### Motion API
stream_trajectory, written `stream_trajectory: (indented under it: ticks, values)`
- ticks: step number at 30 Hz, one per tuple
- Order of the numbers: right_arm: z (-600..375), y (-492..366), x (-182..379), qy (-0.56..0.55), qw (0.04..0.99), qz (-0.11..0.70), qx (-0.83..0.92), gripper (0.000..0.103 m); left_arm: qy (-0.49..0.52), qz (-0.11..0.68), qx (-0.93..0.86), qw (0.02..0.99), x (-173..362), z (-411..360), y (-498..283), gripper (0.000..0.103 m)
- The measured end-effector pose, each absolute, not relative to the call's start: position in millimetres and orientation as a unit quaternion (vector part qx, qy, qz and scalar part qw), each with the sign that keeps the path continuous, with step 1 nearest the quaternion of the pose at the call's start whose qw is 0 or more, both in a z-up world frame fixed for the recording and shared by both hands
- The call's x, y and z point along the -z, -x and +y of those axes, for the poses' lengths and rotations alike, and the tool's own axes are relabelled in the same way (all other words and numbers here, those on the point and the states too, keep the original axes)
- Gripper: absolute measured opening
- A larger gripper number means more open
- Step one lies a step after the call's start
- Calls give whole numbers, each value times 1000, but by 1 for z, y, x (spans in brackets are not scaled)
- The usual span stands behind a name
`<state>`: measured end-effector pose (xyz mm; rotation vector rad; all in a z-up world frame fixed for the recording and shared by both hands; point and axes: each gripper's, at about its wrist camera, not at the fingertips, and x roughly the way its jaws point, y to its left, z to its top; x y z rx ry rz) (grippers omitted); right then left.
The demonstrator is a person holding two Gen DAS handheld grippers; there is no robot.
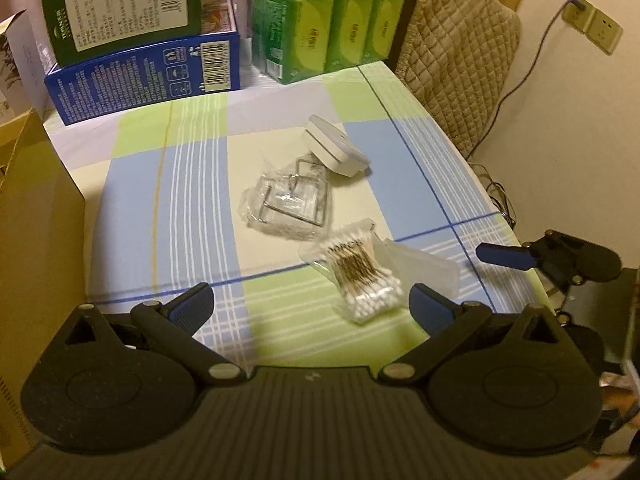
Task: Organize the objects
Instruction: 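Lower left tool onto the cotton swab bag while right tool moves to the clear cup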
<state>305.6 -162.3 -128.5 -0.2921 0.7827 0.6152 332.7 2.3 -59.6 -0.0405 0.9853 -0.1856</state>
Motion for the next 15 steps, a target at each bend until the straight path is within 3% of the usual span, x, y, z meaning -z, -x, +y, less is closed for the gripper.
stream_trajectory:
  ticks: [7, 9, 12, 15]
  values:
    - [-148, -319, 145, 162, 860, 371, -311, 74, 30, 474, 93, 875, 67, 5, -341, 102]
    - [-148, -318, 146, 163, 857, 377, -312, 63, 29, 477, 96, 873, 71, 1, -343, 102]
    - [-154, -315, 144, 159, 858, 385, -299, 59, 28, 481, 99, 870, 78, -7, -348, 101]
    - [-165, -315, 140, 149, 864, 398, -270, 57, 27, 485, 101, 868, 85, -14, -354, 92]
